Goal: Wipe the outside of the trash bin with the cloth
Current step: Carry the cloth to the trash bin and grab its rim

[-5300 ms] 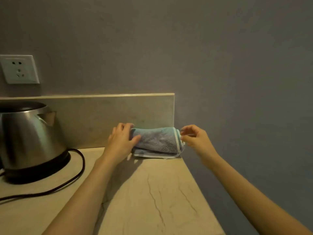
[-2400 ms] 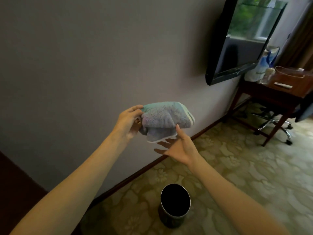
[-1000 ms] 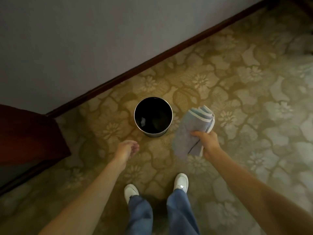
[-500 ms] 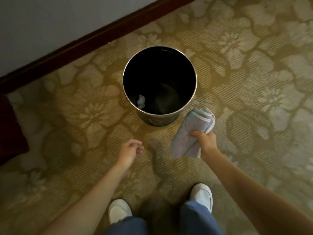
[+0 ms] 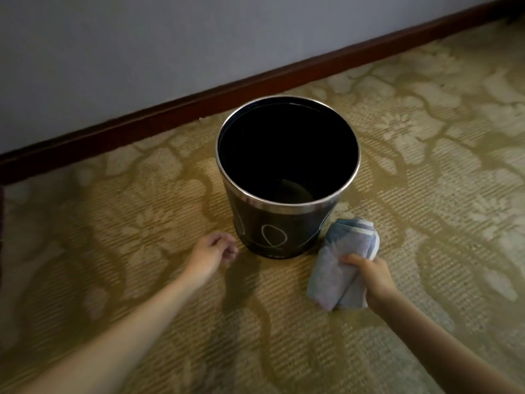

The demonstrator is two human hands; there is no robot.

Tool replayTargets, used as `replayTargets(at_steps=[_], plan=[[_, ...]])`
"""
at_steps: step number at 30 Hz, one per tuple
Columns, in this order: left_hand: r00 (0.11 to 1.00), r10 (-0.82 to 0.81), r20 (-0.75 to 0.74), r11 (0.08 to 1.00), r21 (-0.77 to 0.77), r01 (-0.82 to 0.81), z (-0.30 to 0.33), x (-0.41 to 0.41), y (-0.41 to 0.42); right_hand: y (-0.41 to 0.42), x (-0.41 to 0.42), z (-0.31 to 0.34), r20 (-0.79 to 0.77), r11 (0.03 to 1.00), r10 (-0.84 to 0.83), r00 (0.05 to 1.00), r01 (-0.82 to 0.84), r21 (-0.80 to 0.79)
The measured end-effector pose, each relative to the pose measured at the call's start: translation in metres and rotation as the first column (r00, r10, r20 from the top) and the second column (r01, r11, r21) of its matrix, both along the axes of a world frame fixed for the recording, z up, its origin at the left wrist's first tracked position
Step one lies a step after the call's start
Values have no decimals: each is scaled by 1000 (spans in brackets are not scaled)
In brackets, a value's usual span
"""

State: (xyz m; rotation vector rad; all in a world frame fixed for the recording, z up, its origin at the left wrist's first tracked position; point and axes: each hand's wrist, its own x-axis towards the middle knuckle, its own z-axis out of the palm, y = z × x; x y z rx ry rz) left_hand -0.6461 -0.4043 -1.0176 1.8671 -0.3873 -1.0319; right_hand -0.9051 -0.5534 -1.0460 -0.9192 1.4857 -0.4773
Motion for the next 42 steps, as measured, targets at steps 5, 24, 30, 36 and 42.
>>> replayTargets(at_steps=[5, 24, 30, 36, 42], plan=[[989, 2, 146, 980, -196, 27, 32, 0, 8, 5, -14, 29, 116, 996, -10, 993, 20, -83], [49, -437, 898, 693, 301, 655, 130, -54, -69, 2, -23, 83, 322, 969, 63, 945, 19, -246], [42, -461, 886, 692, 329, 643, 129, -52, -76, -11, -25, 86, 330, 965, 111, 937, -21, -263], [319, -427, 846, 841, 243, 483, 160, -25, -105, -34, -18, 92, 334, 940, 178, 925, -60, -335], [503, -278, 818, 952, 164, 259, 196, 27, -148, -60, 1, 108, 273, 905, 237, 932, -109, -412]])
